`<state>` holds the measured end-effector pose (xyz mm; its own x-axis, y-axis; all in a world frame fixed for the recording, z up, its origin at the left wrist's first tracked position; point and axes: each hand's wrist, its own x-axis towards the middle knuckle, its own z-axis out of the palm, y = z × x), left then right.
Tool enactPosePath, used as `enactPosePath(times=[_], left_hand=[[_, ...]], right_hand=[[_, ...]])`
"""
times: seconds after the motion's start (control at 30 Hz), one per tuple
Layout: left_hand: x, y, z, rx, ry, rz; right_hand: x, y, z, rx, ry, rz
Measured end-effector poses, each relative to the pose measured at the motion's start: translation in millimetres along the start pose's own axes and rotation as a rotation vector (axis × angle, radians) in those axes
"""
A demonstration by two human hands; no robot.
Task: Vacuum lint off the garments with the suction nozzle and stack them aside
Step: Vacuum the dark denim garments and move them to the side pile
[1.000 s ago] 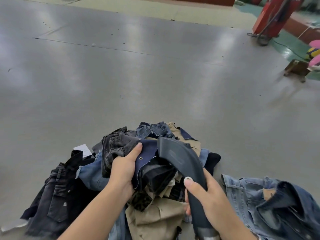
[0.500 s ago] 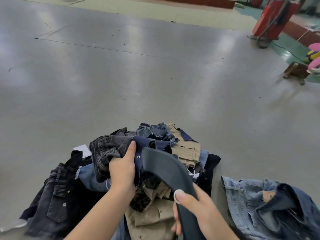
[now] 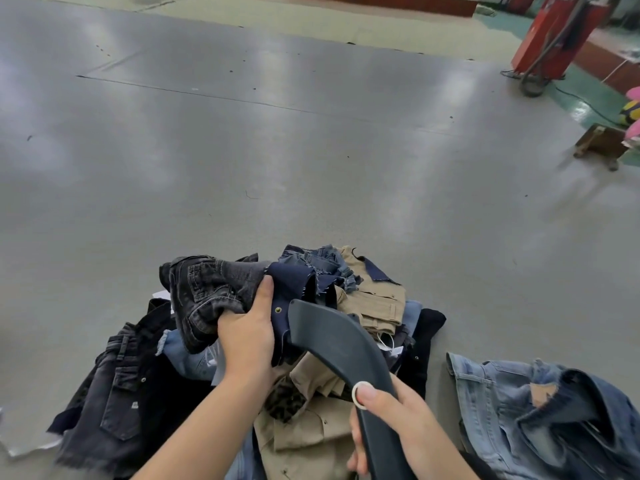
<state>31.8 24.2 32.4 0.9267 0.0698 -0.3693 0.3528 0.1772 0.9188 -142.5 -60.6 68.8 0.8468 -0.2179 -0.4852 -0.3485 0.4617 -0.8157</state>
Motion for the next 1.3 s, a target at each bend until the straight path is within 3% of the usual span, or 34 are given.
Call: enactPosePath(times=[0.27,0.5,0.77,0.97,1.2,1.3], left_hand=[[20,13,-7,-0.089,0.092,-0.021],[-1,3,-1,-0.033,-0.02,0.017],[-8,-7,-4,0.064,-0.161,0.054],[2,-3,-2,-0.016,-0.073,0.009],[-11,-17,-2,0.022,-0.221,-0.034],[-9,-15,-4,0.03,-0.207,-0.043]], right_hand=[[-8,3,1,-0.108,-0.009,-0.032],[0,-7,-2,-0.022,-0.01,-0.074],[7,-32,-29,0.04,0.276,-0.213],[-5,3,-1,-0.101,0.095,-0.109],[19,-21,-10,-0.068,0.277,-0.189],[20,-33,-21,0.001,0.35,-0.221]])
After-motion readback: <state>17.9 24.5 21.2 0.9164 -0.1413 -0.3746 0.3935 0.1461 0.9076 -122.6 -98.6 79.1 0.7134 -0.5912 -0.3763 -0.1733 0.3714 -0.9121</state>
